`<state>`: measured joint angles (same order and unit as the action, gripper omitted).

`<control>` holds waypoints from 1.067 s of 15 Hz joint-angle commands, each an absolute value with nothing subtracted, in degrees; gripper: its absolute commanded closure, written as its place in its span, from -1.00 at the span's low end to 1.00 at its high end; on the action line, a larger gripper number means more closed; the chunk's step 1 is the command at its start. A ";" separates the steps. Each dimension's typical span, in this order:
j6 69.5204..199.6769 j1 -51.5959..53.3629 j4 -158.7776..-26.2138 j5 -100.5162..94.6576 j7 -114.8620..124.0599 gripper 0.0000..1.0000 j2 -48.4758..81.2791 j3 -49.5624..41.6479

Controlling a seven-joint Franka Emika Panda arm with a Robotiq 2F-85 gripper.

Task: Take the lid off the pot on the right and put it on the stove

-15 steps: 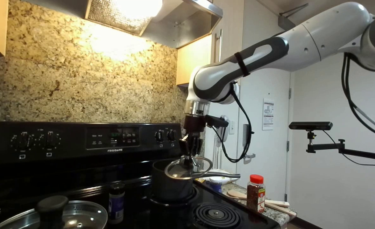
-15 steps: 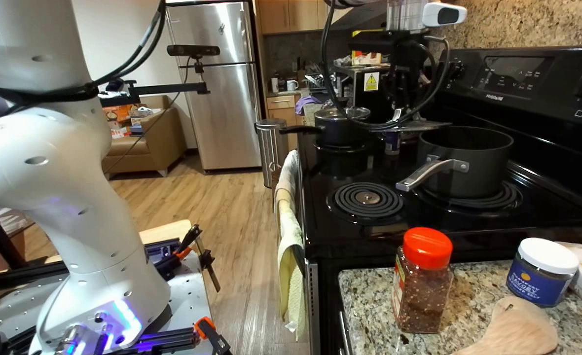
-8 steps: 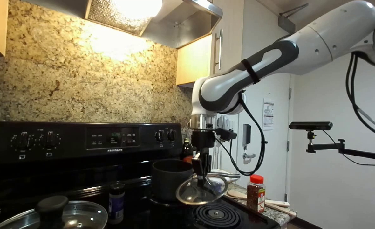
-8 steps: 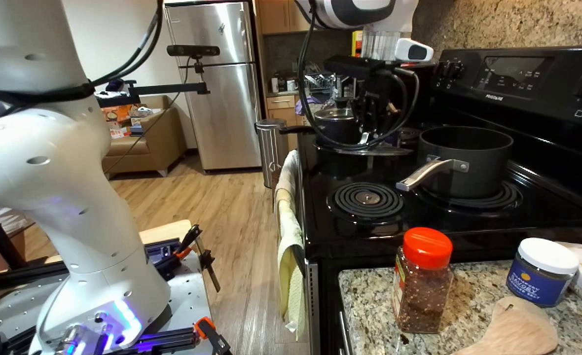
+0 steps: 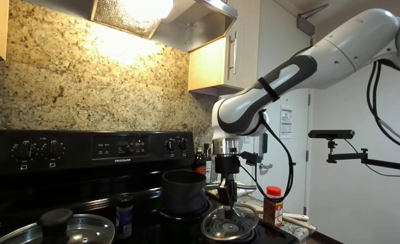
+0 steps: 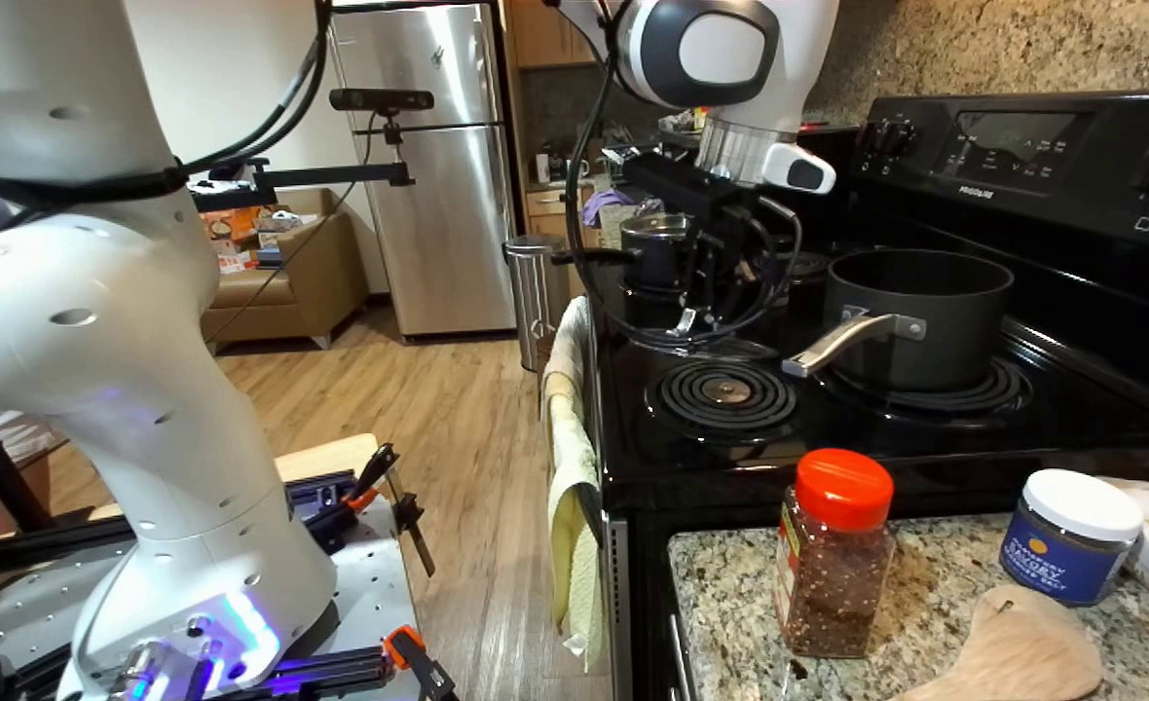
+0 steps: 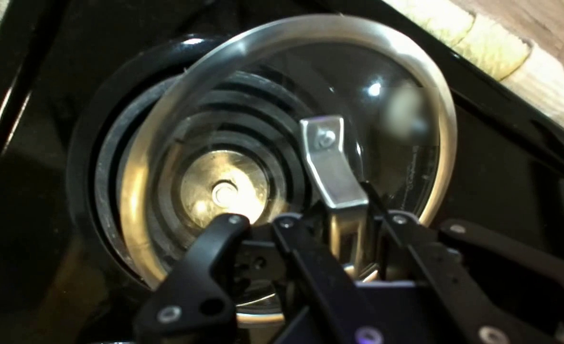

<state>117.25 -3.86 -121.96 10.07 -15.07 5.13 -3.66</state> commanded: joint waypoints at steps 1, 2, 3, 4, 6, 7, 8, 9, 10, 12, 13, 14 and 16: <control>119.48 -5.60 -122.64 12.72 -19.63 0.93 6.03 -4.35; 120.19 -6.07 -122.67 13.49 -20.82 0.93 6.61 -4.56; 121.13 -6.54 -122.60 14.30 -22.13 0.93 7.32 -4.75; 121.70 -7.05 -122.27 15.20 -23.24 0.93 8.14 -4.83; 122.47 -8.00 -121.69 17.17 -25.80 0.93 9.70 -4.80; 122.72 -8.43 -121.48 18.15 -26.86 0.93 10.38 -4.69; 122.53 -8.79 -121.30 18.95 -27.60 0.93 10.92 -4.60; 122.54 -9.07 -121.29 19.30 -28.20 0.93 11.33 -4.56; 122.25 -9.40 -121.26 19.91 -28.75 0.93 11.70 -4.53; 122.11 -9.75 -121.34 20.57 -29.06 0.93 11.85 -4.60; 122.34 -9.71 -121.57 20.16 -28.58 0.93 11.77 -4.70; 122.43 -9.72 -121.68 20.16 -28.12 0.23 11.69 -4.73; 122.84 -9.66 -122.10 19.68 -27.70 0.09 11.14 -4.75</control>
<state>122.13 -8.68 -121.98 18.82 -26.57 10.88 -5.18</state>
